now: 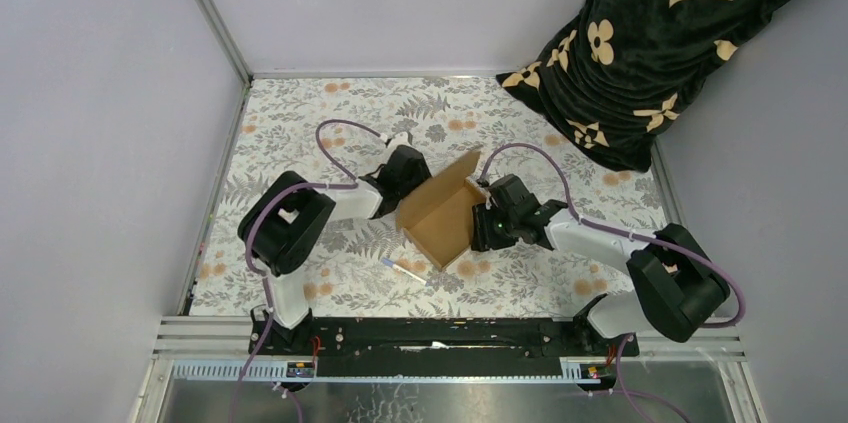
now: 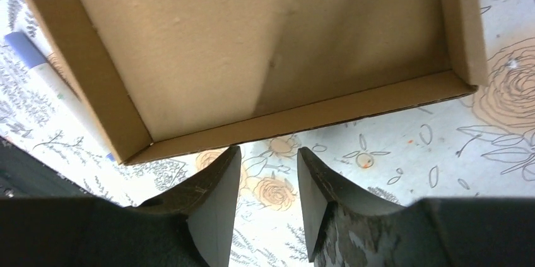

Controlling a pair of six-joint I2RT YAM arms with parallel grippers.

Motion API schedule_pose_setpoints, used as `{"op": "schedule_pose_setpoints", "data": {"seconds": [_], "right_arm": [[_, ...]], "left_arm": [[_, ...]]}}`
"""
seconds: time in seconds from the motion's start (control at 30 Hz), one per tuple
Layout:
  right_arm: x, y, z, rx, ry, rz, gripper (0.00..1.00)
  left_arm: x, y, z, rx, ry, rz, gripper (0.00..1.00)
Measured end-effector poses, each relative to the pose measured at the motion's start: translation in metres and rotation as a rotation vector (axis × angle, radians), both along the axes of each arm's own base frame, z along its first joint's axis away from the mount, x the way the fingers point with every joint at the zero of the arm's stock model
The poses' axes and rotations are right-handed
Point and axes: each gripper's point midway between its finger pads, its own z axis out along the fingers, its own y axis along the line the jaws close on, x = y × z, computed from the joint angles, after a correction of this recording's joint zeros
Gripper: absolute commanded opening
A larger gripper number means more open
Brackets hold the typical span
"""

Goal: Fold the paper box

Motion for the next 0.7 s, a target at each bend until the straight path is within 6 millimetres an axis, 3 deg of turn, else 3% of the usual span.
{"op": "schedule_pose_setpoints", "data": {"seconds": [0.2,0.37,0.43,0.53,0.7], "right_arm": [[-0.002,0.002,0.017,0.031,-0.059,0.001,0.46],[0.005,-0.002,0.030,0.030,-0.119,-0.015,0.46],[0.007,-0.006,0.029,0.004,-0.131,-0.010,0.47],[0.016,-0.010,0.032,-0.046,-0.166,0.005,0.51],[0.057,-0.008,0.049,-0.146,-0.292,0.033,0.51]], "left_arm": [[0.044,0.027,0.008,-0.064,-0.019,0.004,0.44],[0.071,0.049,0.036,-0.080,-0.073,0.031,0.45],[0.066,0.056,0.049,-0.074,-0.088,0.040,0.46],[0.043,0.074,0.069,-0.049,-0.112,0.068,0.47],[0.004,0.107,0.106,-0.034,-0.181,0.133,0.48]]}}
